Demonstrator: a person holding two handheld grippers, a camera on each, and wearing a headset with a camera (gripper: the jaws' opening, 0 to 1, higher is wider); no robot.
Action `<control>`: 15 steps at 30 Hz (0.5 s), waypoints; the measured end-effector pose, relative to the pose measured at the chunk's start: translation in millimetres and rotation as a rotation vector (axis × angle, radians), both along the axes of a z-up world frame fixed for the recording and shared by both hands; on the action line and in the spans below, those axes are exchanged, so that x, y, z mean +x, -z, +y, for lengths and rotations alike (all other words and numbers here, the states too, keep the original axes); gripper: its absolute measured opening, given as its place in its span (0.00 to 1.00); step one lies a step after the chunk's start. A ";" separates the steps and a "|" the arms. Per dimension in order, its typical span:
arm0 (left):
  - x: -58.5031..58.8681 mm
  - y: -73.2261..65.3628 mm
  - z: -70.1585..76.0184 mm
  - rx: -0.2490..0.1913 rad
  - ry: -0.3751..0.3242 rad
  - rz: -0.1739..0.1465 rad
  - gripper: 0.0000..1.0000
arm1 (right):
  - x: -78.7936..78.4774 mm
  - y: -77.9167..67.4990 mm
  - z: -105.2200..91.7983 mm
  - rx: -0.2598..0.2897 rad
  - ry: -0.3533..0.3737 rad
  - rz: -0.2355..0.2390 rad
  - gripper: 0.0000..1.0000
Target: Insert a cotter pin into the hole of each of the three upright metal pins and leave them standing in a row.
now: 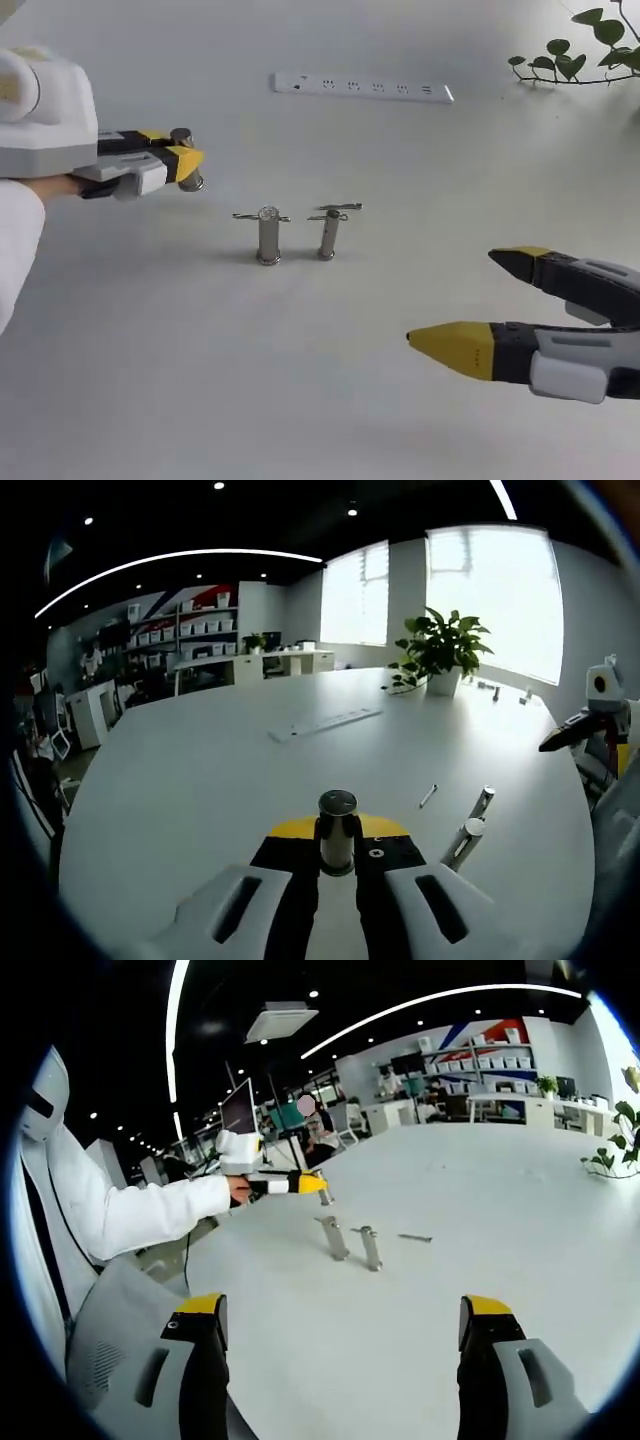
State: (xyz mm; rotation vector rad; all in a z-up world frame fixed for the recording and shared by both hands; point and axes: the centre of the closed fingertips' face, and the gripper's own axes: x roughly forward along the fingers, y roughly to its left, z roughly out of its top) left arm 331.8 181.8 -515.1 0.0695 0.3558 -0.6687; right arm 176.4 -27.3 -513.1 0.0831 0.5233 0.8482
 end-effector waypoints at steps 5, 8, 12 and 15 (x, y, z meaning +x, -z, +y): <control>-25.9 -36.3 -12.5 0.012 0.070 -0.073 0.10 | -1.2 1.7 0.3 -0.020 -0.013 -0.005 0.94; -44.3 -50.3 -21.6 0.011 0.111 -0.081 0.10 | -3.4 -1.5 2.3 -0.003 -0.019 -0.007 0.94; -60.9 -55.3 -32.5 -0.004 0.157 -0.066 0.10 | -6.0 -2.5 2.7 -0.013 -0.027 -0.013 0.94; -82.3 -52.7 -49.1 -0.032 0.231 -0.067 0.10 | -6.5 -2.8 1.8 -0.013 -0.021 -0.017 0.94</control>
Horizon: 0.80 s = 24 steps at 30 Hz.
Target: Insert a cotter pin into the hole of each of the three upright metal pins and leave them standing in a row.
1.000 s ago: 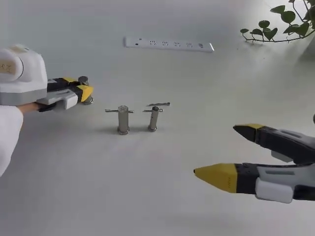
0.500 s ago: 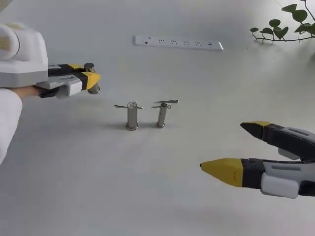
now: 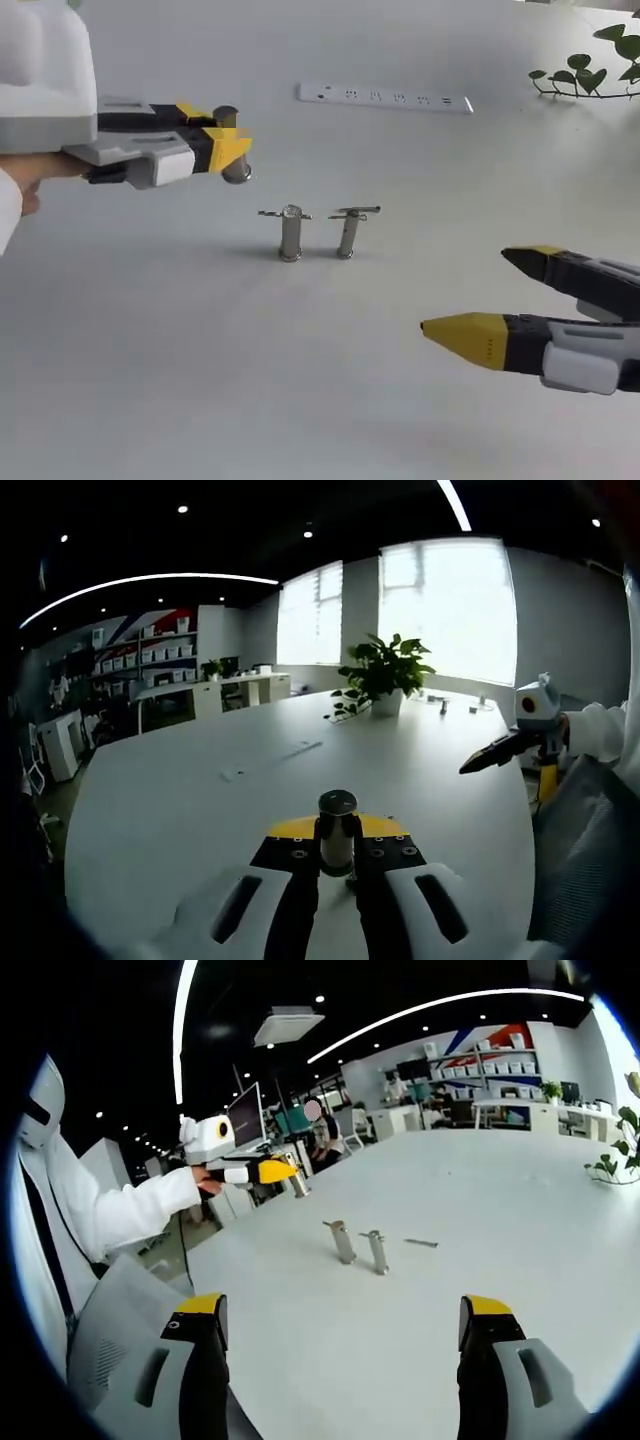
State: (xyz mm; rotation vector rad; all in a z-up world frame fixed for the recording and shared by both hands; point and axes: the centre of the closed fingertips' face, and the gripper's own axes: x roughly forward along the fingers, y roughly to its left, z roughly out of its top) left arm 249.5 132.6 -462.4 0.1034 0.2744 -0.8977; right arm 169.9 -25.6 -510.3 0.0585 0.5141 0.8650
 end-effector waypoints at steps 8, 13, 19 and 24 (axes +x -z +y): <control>-20.4 26.5 -24.6 0.006 0.024 0.062 0.10 | -1.0 -1.1 -4.9 -0.023 0.011 -0.019 0.94; -24.5 47.5 -31.4 0.035 0.041 0.077 0.10 | -2.4 -1.2 -7.7 -0.016 0.021 -0.013 0.94; -27.9 71.5 -37.6 0.074 0.045 0.113 0.10 | -4.6 0.0 -10.0 -0.021 0.027 -0.005 0.94; -28.8 84.7 -42.2 0.075 0.044 0.148 0.10 | -5.8 0.7 -11.0 -0.022 0.026 0.000 0.94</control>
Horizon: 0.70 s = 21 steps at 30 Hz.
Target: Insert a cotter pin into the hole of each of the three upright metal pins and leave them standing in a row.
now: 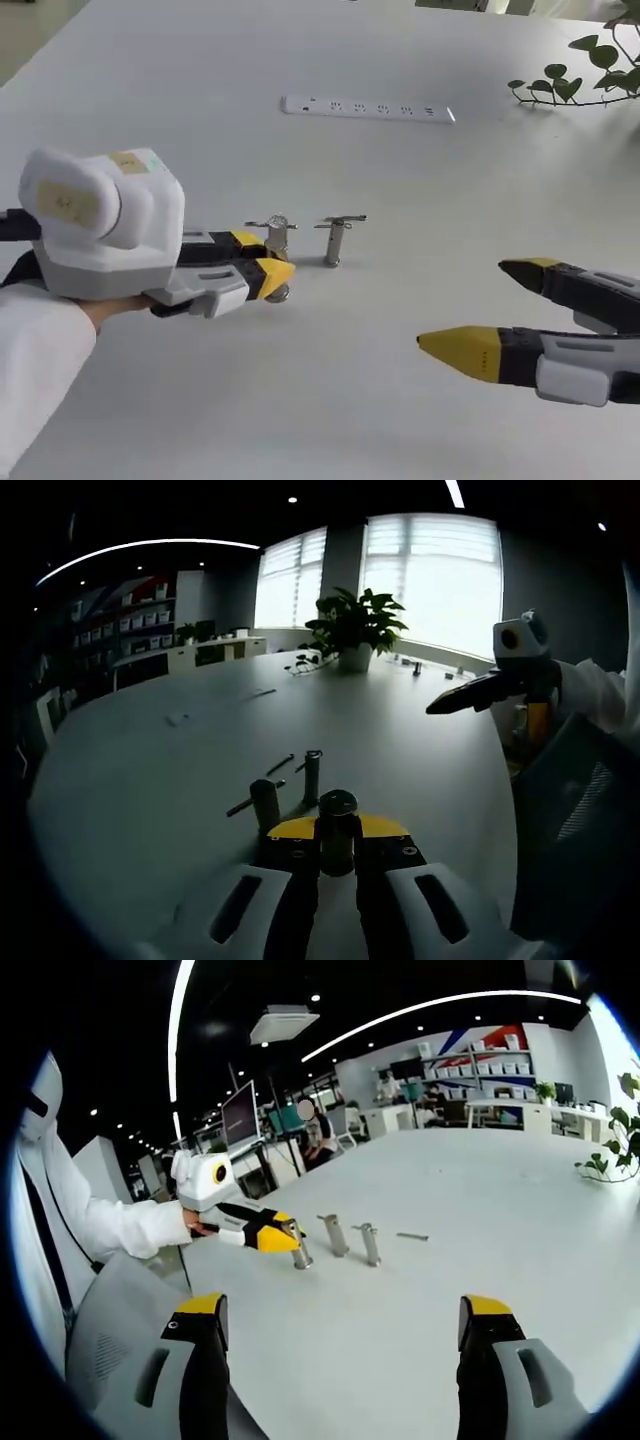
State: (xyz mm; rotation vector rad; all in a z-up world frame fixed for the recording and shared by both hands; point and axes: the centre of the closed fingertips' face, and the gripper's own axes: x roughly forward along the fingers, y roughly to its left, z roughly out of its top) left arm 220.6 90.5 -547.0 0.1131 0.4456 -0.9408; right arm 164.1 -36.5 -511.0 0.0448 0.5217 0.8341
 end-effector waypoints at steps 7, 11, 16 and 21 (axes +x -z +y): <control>-7.7 14.3 -7.4 0.022 0.002 0.023 0.10 | 0.4 1.8 -2.9 -0.006 0.012 0.011 0.94; -8.2 18.1 -7.0 0.034 -0.001 0.024 0.10 | -0.8 2.8 -3.0 -0.010 0.009 0.016 0.93; -10.3 20.7 -7.4 0.051 0.007 0.018 0.11 | -0.9 4.2 -1.1 -0.013 0.005 0.019 0.94; -10.9 23.2 -6.8 0.055 -0.002 0.035 0.11 | -0.5 1.8 1.5 -0.002 0.003 0.011 0.94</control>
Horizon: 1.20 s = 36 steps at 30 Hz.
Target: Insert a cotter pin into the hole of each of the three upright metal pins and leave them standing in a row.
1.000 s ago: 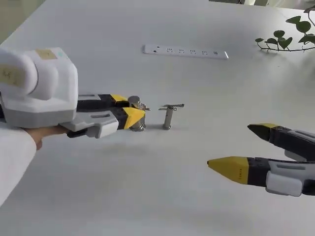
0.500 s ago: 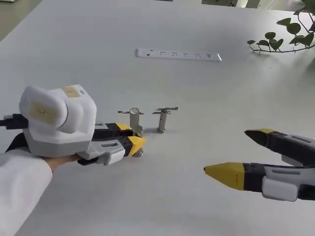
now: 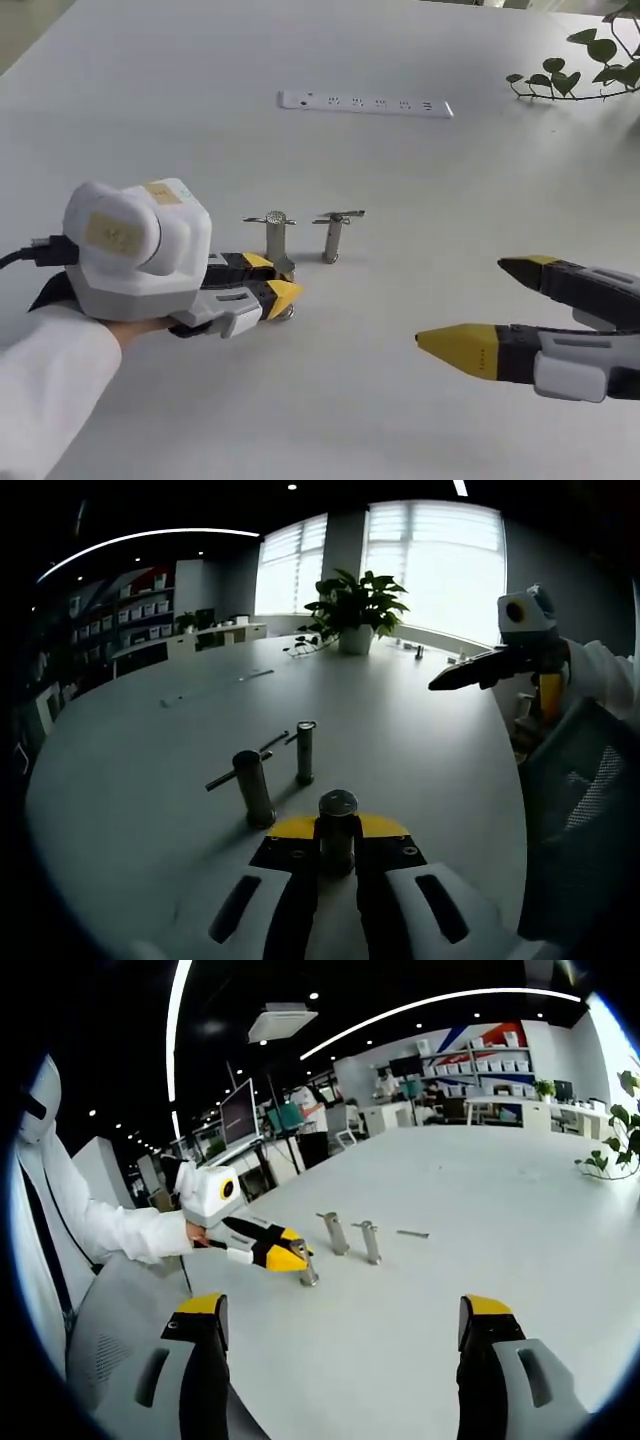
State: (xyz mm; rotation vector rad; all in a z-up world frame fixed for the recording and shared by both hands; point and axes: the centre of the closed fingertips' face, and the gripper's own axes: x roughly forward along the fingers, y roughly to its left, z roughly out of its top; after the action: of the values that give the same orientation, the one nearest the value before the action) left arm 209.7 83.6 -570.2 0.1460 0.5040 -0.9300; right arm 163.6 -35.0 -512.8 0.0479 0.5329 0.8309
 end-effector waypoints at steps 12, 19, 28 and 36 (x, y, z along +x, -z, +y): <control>-6.3 3.1 -5.4 0.009 0.029 -0.011 0.11 | -2.1 -0.5 1.8 -0.010 -0.012 -0.011 0.94; -4.5 -0.7 -4.5 -0.070 0.011 0.085 0.15 | -4.2 3.5 3.6 -0.013 -0.021 -0.001 0.93; -28.2 -14.7 2.2 -0.063 0.136 0.099 0.43 | -4.5 3.2 4.9 -0.004 -0.030 0.000 0.93; -50.8 -24.5 16.4 -0.052 0.220 0.027 1.00 | -5.3 6.8 2.5 -0.010 -0.033 0.013 0.93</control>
State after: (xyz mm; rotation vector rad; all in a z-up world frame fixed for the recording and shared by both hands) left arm 158.9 100.1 -545.7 0.1440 0.4945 -1.1608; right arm 158.3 -32.5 -519.6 0.0358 0.5514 0.8607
